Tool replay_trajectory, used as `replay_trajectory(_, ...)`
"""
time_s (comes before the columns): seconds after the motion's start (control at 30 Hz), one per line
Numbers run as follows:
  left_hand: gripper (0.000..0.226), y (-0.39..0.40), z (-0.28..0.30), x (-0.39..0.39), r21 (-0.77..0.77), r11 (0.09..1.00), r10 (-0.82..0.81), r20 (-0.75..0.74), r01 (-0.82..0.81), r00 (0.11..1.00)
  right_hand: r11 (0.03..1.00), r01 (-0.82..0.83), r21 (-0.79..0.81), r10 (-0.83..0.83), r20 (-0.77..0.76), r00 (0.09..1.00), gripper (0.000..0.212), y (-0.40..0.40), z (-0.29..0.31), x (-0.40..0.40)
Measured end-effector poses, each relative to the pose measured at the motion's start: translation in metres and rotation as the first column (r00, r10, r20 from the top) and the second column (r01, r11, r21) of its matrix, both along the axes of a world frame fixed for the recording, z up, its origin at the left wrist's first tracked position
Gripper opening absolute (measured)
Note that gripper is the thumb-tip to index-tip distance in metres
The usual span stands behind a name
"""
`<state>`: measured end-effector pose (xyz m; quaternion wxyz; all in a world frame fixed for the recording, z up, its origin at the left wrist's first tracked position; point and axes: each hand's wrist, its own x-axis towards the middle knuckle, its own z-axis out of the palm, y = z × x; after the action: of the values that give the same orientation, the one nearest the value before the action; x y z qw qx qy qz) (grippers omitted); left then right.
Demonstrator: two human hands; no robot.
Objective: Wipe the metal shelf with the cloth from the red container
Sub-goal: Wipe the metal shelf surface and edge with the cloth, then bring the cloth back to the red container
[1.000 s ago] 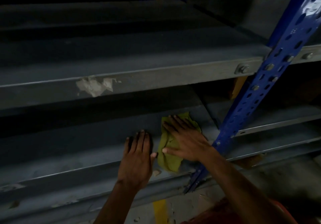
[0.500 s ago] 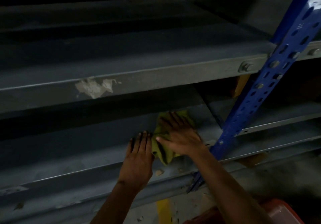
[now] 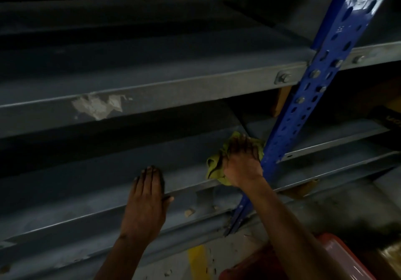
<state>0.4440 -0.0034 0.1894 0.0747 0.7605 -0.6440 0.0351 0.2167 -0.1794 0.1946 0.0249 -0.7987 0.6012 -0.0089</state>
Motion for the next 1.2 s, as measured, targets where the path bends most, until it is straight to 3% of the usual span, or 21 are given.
replay_trajectory(0.23,0.079,0.002,0.001,-0.002,-0.030,1.000,0.003,-0.024,-0.004,1.000,0.999,0.030,-0.026,-0.028,0.097,0.995,0.081,0.024,0.006,0.005)
replay_trajectory(0.43,0.081,0.002,0.003,-0.003,-0.018,1.000,0.004,-0.024,-0.005,1.000,0.958,-0.193,-0.213,0.226,0.142,0.964,0.073,0.044,0.002,-0.009)
replay_trajectory(0.53,0.078,0.002,0.003,-0.003,-0.019,1.000,-0.004,-0.032,0.003,0.999,0.918,-0.331,-0.218,0.356,0.083,0.931,0.073,0.055,-0.001,-0.007)
replay_trajectory(0.67,0.074,0.001,0.004,-0.003,-0.076,0.997,-0.023,-0.043,0.019,0.999,0.890,-0.398,-0.223,0.418,0.049,0.907,0.072,0.071,-0.006,0.019)
replay_trajectory(0.73,0.073,0.002,0.003,-0.003,-0.088,0.996,-0.032,-0.044,0.028,0.999,0.867,-0.436,-0.243,0.472,0.117,0.874,0.064,0.082,-0.007,0.038)
replay_trajectory(0.77,0.072,0.002,0.002,-0.002,-0.091,0.995,-0.040,-0.048,0.036,0.998,0.864,-0.430,-0.262,0.488,0.221,0.844,0.059,0.089,-0.007,0.047)
replay_trajectory(0.87,0.069,0.002,0.000,0.004,-0.074,0.994,-0.082,-0.039,0.079,0.996,0.935,-0.318,-0.156,0.338,0.664,0.667,0.049,0.113,-0.001,0.068)
replay_trajectory(0.97,0.068,0.002,0.001,0.009,-0.078,0.989,-0.130,-0.054,0.126,0.990,0.992,-0.111,-0.065,0.107,0.894,0.435,0.025,0.130,0.005,0.076)
replay_trajectory(1.07,0.066,0.003,0.007,0.002,-0.087,0.973,-0.215,-0.012,0.213,0.976,0.992,-0.052,0.115,-0.100,0.967,0.236,0.014,0.147,0.014,0.067)
replay_trajectory(1.2,0.073,-0.008,0.011,-0.019,-0.114,0.912,-0.403,-0.055,0.395,0.914,0.968,0.080,0.238,-0.250,0.942,0.226,0.009,0.169,-0.010,0.018)
